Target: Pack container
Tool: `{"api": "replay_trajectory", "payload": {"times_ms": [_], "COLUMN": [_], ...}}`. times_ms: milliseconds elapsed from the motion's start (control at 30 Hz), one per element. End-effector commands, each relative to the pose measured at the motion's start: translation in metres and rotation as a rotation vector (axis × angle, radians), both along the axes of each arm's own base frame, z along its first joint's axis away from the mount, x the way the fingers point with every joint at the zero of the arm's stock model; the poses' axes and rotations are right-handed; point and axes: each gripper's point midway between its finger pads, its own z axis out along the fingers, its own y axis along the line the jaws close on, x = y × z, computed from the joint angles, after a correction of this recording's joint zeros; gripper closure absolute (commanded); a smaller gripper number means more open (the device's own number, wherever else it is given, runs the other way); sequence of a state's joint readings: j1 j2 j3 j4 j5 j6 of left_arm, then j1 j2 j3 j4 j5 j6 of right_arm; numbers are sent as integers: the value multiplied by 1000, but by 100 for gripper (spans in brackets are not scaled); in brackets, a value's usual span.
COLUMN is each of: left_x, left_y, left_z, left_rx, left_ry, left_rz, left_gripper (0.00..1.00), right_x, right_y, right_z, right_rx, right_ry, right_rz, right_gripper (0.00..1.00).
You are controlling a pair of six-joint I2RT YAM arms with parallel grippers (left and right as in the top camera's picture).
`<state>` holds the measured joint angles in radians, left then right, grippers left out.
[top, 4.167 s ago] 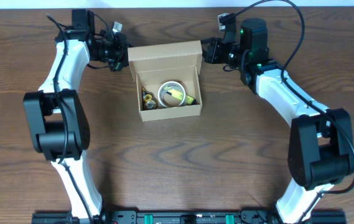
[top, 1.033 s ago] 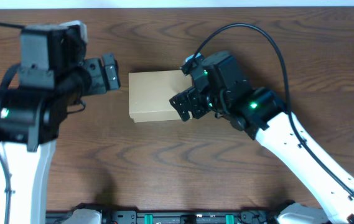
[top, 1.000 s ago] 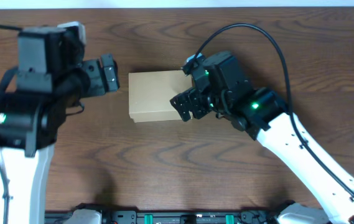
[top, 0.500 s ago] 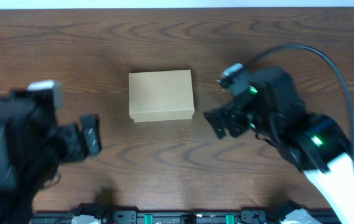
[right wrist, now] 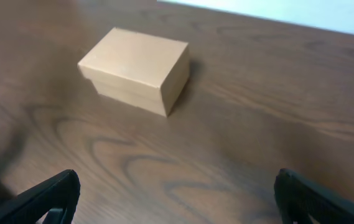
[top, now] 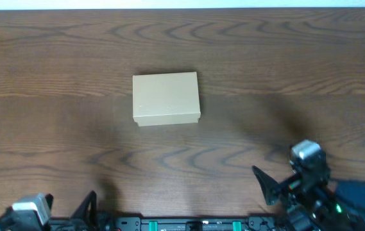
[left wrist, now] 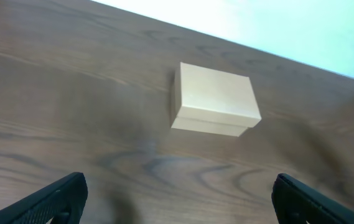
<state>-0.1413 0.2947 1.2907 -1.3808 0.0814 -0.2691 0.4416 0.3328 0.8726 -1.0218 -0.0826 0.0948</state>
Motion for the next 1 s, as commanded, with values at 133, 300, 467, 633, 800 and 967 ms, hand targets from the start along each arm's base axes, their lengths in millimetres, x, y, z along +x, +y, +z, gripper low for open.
{"api": "replay_trajectory", "payload": {"times_ms": [133,300,467,633,800,967], "left_x": [-2,9,25,43,49,51], "left_y": [-21,-30,-32,-35,-37,-17], "left_z": [-30,-44,-62,-72,-65,-74], "left_rx": [-85,-102,-100,-152,-236,-143], "left_ry": [-65,-67,-32,-21,-35,-27], "left_rz": [-103,-141,-139,-119,-86,2], "left_gripper": [5,4,4,5,5,5], "right_x": [-3,-3,-6,-11,-19,-19], "right_y": [-26,-26,-28,-30,-34,-34], "right_z": [7,5,-1,-13,-27,-29], "right_rx": [81,78,63,36,3,0], "right_ry": [-49,-44,-18,28,86,92], "right_rz": [-170,-170,-170,-171,-173,-173], "right_gripper": [1,1,1,1,1,1]}}
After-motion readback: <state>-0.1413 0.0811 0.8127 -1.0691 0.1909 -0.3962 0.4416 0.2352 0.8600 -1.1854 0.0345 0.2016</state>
